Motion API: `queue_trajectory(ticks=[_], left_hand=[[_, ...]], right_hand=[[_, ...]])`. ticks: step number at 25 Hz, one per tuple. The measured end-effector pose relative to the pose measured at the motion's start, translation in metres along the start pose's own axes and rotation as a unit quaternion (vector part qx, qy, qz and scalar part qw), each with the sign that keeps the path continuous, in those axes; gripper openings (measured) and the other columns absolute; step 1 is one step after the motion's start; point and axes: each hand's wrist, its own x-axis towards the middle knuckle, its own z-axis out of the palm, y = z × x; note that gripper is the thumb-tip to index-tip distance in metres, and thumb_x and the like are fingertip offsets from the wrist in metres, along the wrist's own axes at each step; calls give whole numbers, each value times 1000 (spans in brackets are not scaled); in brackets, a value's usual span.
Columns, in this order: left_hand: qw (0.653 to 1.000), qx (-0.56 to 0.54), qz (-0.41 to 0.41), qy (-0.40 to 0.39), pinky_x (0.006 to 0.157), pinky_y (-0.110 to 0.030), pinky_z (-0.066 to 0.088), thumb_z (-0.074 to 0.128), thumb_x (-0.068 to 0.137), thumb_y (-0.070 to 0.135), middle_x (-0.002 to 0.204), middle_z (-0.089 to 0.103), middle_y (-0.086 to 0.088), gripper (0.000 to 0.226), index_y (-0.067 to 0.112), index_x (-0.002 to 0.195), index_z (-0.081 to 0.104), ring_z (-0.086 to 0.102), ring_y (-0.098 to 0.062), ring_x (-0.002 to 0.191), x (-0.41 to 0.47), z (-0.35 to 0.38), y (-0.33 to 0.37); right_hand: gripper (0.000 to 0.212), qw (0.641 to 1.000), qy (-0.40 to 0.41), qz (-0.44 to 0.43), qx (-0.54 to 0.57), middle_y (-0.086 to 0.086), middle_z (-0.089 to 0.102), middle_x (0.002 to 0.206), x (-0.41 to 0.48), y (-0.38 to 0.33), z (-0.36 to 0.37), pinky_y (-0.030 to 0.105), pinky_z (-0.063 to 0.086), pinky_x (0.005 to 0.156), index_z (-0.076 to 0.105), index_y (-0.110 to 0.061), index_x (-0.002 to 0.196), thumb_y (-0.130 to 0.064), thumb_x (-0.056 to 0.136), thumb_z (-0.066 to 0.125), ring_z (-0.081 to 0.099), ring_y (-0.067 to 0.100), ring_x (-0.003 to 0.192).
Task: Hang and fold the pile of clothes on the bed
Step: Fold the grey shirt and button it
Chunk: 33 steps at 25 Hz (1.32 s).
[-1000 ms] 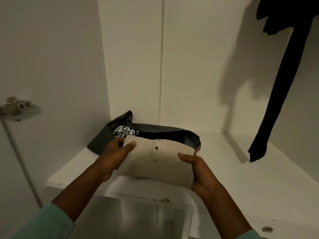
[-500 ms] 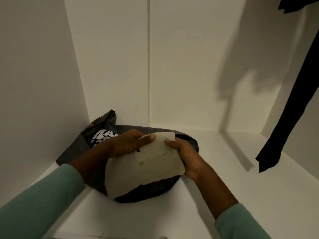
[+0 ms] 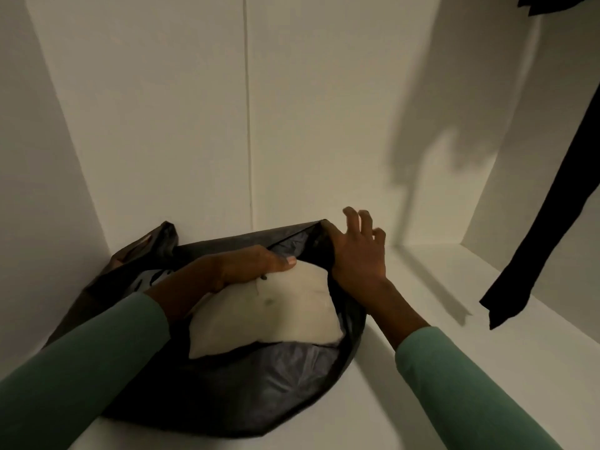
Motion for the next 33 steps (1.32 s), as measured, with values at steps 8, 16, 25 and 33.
queue_trajectory(ticks=[8, 16, 25, 33], left_hand=[[976, 206, 38, 63, 91, -32, 54, 29, 83, 93, 111, 74, 2, 84, 29, 121, 66, 70, -10, 90, 75, 14, -22], [913, 316, 151, 207, 88, -37, 52, 42, 102, 65, 117, 66, 3, 45, 27, 117, 61, 64, -17, 105, 75, 31, -13], [842, 66, 466, 264, 81, -29, 54, 55, 103, 48, 122, 66, 12, 30, 23, 110, 70, 66, -9, 104, 3, 97, 118], [826, 96, 535, 148, 108, -57, 43, 54, 100, 53, 149, 50, 11, 37, 28, 126, 63, 54, -5, 128, -56, 256, 195]], right_hand=[[51, 970, 15, 111, 216, 9, 70, 125, 7, 26, -29, 38, 52, 91, 61, -23, 140, -7, 92, 62, 65, 33, 111], [27, 883, 124, 175, 416, -6, 74, 108, -12, 24, -26, 36, 62, 79, 70, -27, 124, -34, 98, 67, 69, 6, 87], [41, 821, 243, 202, 475, -12, 58, 137, -116, 61, -42, 13, 49, 79, 54, -29, 142, -39, 103, 61, 60, 1, 115], [39, 802, 304, 319, 403, -15, 56, 137, -335, 144, -85, 26, 58, 76, 55, -33, 137, -23, 101, 65, 61, 4, 116]])
